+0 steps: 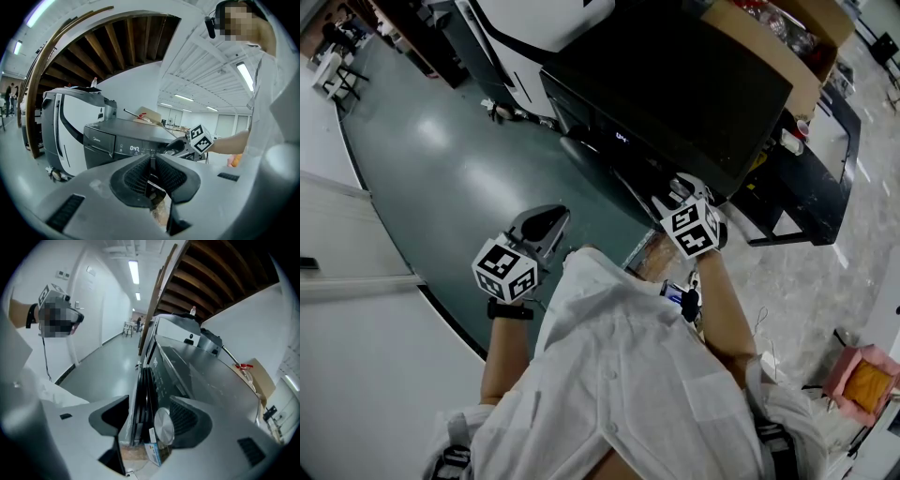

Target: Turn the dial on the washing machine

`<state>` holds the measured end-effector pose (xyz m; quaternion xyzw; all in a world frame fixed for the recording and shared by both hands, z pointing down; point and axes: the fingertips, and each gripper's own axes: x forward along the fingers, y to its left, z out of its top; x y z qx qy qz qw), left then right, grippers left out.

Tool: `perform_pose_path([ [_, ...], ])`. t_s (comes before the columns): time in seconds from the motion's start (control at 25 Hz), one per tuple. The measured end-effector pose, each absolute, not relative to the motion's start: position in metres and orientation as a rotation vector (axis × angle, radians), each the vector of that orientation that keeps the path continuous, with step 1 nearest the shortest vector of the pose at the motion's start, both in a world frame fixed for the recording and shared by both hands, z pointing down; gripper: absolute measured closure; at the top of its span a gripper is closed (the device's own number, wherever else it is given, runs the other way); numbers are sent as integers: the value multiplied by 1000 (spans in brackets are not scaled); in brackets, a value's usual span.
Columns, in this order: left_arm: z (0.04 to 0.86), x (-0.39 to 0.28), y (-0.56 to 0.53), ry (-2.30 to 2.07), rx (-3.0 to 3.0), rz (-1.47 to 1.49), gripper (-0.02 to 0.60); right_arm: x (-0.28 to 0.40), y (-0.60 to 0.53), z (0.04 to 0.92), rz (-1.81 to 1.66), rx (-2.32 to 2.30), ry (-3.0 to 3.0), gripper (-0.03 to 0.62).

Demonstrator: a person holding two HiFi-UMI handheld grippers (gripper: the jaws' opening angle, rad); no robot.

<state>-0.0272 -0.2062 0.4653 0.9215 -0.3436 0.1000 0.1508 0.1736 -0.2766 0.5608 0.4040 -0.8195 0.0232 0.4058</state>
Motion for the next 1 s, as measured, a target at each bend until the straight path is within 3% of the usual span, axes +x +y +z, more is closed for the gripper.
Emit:
perform_pose_path([
  [0.6, 467, -25, -203, -977, 2649, 280, 545, 207, -249, 573, 128, 1163, -2001, 278],
  [0.72, 467, -24, -203, -976, 2651, 277, 545, 208, -242, 578, 180, 1153, -2016, 279],
  [0.8, 466, -24, -204, -976, 2654, 278, 545, 205, -235, 582, 231, 1123, -2024, 319],
  [1.0, 462, -27, -204, -988, 2659, 275, 545, 192, -220, 573, 288, 1127, -2100, 316],
])
